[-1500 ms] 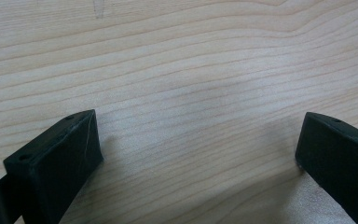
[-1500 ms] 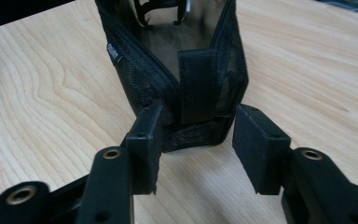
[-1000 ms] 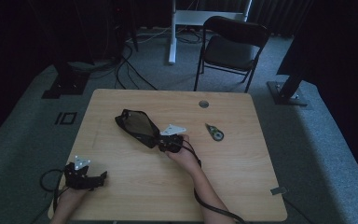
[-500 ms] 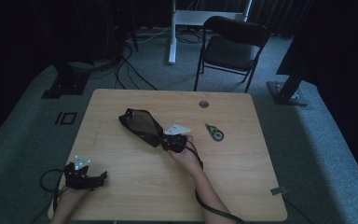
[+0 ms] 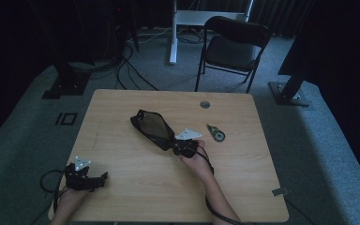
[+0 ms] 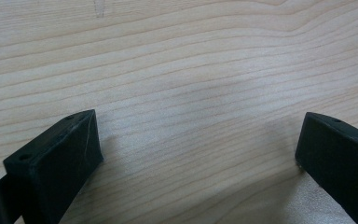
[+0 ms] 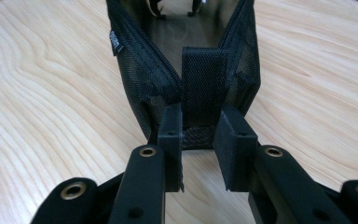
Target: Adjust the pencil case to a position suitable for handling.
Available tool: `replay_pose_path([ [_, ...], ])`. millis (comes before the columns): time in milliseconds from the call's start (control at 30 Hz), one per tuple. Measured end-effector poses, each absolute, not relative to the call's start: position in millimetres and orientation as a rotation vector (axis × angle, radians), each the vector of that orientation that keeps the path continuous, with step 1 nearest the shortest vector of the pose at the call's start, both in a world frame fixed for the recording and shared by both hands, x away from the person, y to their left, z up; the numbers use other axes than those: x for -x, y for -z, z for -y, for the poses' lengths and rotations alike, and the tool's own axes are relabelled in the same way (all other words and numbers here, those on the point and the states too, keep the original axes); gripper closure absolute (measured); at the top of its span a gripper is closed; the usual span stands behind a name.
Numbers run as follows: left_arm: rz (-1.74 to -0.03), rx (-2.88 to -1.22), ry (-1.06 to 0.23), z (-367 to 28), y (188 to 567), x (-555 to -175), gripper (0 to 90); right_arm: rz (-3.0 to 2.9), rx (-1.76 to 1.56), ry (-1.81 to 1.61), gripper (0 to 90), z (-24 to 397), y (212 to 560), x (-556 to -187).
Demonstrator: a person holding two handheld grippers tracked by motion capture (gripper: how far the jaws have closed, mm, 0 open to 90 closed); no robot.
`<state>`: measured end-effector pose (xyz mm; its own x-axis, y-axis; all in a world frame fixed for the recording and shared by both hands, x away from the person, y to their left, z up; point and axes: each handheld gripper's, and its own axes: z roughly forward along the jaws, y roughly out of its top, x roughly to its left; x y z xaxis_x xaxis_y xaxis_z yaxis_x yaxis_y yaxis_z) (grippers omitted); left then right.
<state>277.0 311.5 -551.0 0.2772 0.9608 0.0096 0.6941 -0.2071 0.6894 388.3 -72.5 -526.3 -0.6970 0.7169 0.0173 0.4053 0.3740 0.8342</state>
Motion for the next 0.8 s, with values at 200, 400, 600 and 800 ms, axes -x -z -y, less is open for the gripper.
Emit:
replay_pose_path([
  [200, -1.482, -1.979, -0.603, -311.5, 551.0, -277.0, 0.1, -2.277, -1.014, -1.245, 72.8, 87.2, 524.3, -381.0],
  [400, -1.482, -1.978, -0.604, -311.5, 551.0, -277.0, 0.1, -2.263, -1.008, -1.192, 72.8, 97.9, 522.5, -373.4],
  [600, -1.481, -1.982, -0.604, -311.6, 550.9, -277.0, 0.1, -2.249, -1.074, -1.212, 72.8, 121.5, 524.4, -366.3],
  [800, -1.483, -1.982, -0.604, -311.6, 550.8, -277.4, 0.1, -2.244, -1.08, -1.191, 72.8, 139.0, 524.9, -356.2],
])
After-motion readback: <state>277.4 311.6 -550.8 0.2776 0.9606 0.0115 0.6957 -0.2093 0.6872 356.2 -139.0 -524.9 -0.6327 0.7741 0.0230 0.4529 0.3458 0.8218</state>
